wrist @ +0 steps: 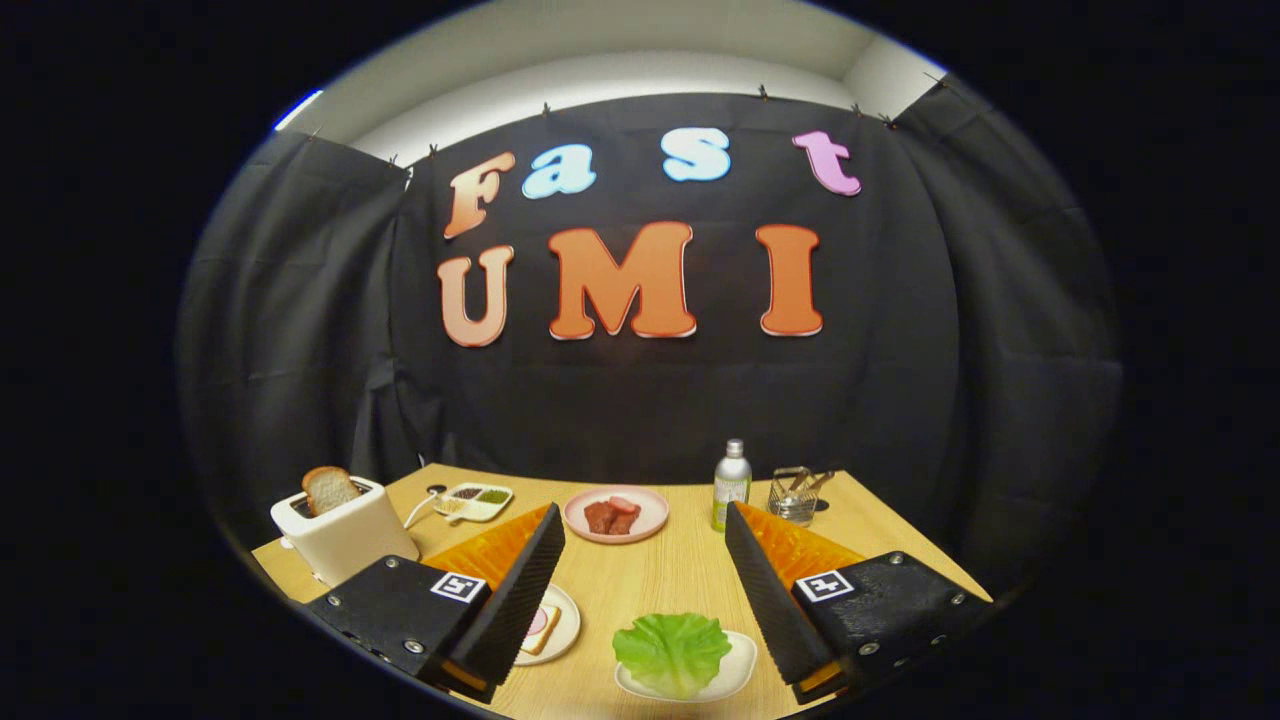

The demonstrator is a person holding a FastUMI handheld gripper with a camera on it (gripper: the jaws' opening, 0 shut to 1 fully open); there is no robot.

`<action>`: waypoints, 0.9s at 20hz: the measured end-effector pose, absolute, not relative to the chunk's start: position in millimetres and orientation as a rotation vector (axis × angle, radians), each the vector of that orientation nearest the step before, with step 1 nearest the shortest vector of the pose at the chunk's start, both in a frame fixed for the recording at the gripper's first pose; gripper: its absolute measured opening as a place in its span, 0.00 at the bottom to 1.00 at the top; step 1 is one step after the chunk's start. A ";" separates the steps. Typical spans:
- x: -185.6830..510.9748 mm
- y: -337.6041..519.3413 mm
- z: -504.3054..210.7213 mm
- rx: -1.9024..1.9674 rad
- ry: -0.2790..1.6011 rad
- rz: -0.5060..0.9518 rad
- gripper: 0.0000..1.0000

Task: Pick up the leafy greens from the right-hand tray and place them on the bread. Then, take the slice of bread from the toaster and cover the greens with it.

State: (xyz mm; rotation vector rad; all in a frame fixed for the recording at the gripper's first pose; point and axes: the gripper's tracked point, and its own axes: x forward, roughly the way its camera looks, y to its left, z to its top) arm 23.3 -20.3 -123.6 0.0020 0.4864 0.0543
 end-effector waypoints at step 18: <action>-8.5 -26.4 -250.3 -0.050 1.051 0.208 0.95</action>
